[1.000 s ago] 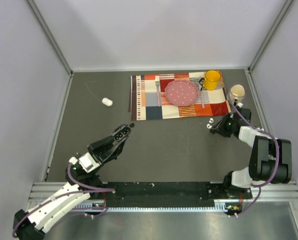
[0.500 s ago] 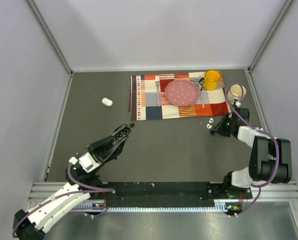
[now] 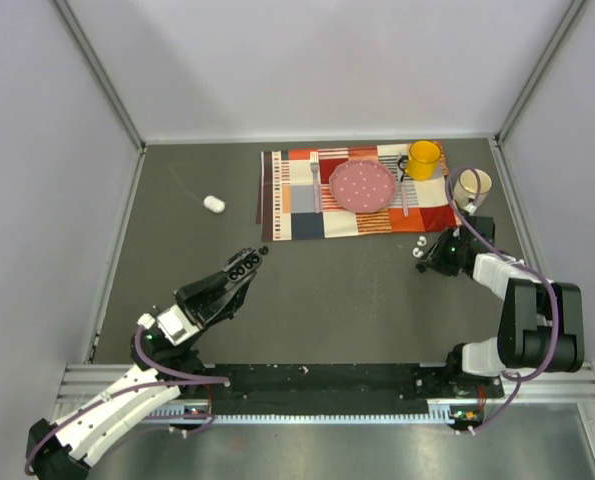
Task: Insert the wireless bluetooth earbuds into the charging case
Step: Pick up the earbud from the center of the board, then place the earbud in the charging case.
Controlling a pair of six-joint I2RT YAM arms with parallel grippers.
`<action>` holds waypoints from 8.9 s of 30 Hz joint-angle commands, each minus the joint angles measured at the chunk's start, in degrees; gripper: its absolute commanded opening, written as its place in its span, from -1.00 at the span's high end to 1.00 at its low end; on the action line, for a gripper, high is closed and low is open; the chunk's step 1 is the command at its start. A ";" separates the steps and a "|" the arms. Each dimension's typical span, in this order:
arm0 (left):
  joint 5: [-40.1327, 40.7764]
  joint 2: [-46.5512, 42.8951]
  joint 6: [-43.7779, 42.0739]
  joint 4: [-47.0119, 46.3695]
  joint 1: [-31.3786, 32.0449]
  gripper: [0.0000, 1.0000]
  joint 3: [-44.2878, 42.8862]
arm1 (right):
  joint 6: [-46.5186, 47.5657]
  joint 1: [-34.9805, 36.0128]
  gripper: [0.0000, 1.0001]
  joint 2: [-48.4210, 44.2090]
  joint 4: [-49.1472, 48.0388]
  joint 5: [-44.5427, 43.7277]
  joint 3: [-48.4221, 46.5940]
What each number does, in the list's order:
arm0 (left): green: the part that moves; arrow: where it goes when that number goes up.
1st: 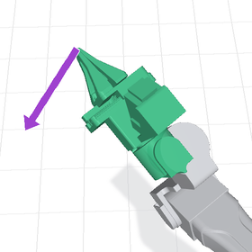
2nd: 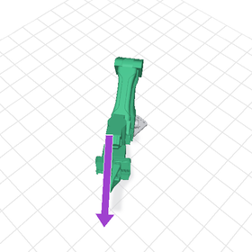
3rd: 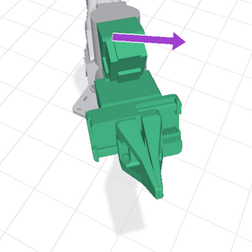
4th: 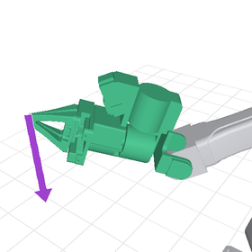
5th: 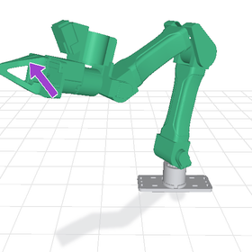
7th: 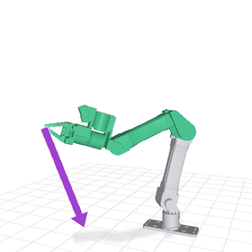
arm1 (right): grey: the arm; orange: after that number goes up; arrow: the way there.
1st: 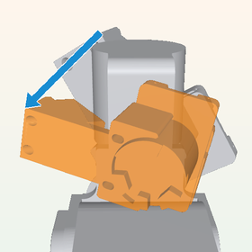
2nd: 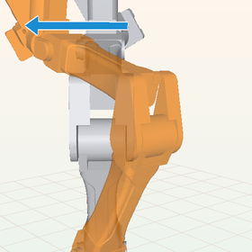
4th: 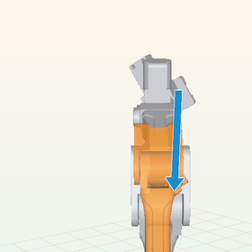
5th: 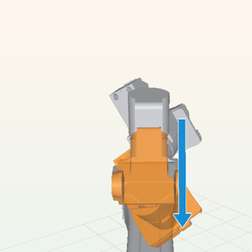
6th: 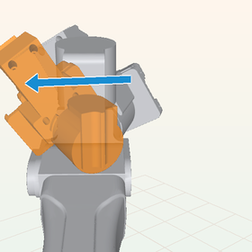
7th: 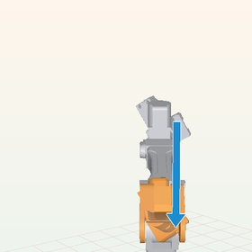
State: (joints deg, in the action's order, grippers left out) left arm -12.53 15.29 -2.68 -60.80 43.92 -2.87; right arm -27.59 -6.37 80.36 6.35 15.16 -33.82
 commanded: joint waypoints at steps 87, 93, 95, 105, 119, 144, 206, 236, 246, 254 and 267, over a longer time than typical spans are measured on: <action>0.41 0.27 1.71 -0.91 -0.24 1.00 6.13 | 2.37 15.85 0.90 -9.08 -3.26 -7.22 -0.54; 1.02 -1.49 1.62 0.59 -0.15 1.00 6.04 | 0.35 22.62 0.88 -4.43 -5.91 -14.96 -2.03; 1.02 -1.84 1.54 0.94 -0.24 1.00 6.04 | -0.44 26.13 0.85 -3.02 -4.86 -19.44 -3.00; 1.90 -2.90 1.18 2.52 -0.15 1.00 6.04 | -3.34 29.93 0.69 -2.84 -5.65 -25.88 1.39; 2.08 -0.96 1.01 0.94 -0.15 1.00 5.95 | -1.76 30.89 0.50 -1.87 -3.63 -24.03 0.43; 2.08 -2.37 1.36 2.35 -0.15 1.00 6.04 | 1.14 30.80 0.52 -3.28 -1.52 -22.45 -1.16; -6.86 -2.28 -1.54 10.60 -0.24 1.00 1.05 | 14.31 30.81 1.00 -22.16 6.66 3.10 -16.70; -23.50 23.11 8.13 5.69 -0.24 1.00 -11.10 | 37.61 52.77 1.00 -19.63 28.98 27.13 -41.94; -23.50 23.47 8.04 5.95 -0.33 1.00 -11.28 | 44.63 60.42 1.00 -14.27 28.37 18.95 -42.73; -23.33 23.47 7.86 7.00 -0.24 1.00 -11.19 | 47.72 64.11 1.00 -14.70 21.52 17.27 -40.19; -23.41 23.56 7.95 6.57 -0.33 1.00 -11.10 | 48.68 66.13 1.00 -14.35 18.09 17.19 -38.42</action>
State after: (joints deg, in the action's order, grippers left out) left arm -35.35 38.89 4.64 -51.44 43.90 -11.97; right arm 19.53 58.28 66.61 28.14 31.99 -72.62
